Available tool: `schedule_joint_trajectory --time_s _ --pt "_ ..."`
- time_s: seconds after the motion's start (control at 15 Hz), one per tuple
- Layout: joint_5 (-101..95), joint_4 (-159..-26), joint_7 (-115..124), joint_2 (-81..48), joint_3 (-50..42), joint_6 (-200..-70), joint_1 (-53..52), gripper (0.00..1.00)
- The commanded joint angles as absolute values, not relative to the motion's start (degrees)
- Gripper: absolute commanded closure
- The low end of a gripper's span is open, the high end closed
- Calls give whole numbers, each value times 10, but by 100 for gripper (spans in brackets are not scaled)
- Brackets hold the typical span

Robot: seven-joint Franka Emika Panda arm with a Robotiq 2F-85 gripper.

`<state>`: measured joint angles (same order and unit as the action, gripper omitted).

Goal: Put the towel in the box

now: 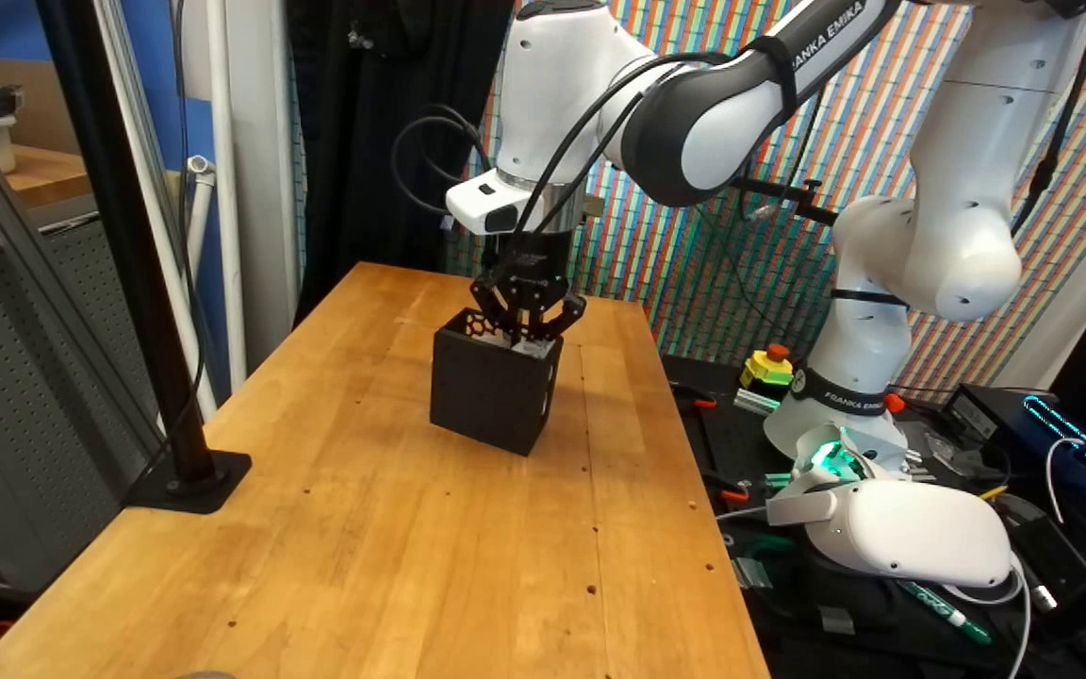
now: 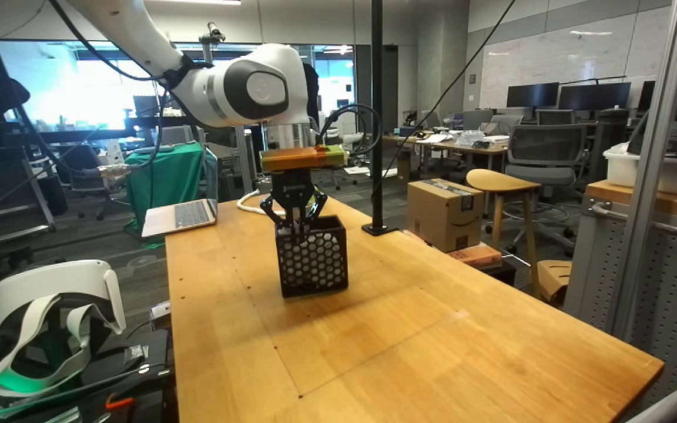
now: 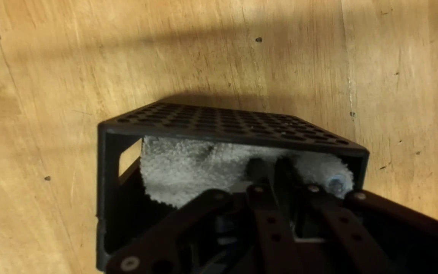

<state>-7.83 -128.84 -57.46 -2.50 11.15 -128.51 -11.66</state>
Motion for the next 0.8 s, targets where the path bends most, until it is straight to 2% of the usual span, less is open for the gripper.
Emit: schedule_joint_trajectory --time_s 0.0,0.4,0.73 --pt "-47 -1242 -607 -91 110 -1279 -104 84" --pt "-68 -1159 -568 -199 100 -1247 -84 84" --pt "-67 -1132 -548 -208 97 -1231 -74 84"
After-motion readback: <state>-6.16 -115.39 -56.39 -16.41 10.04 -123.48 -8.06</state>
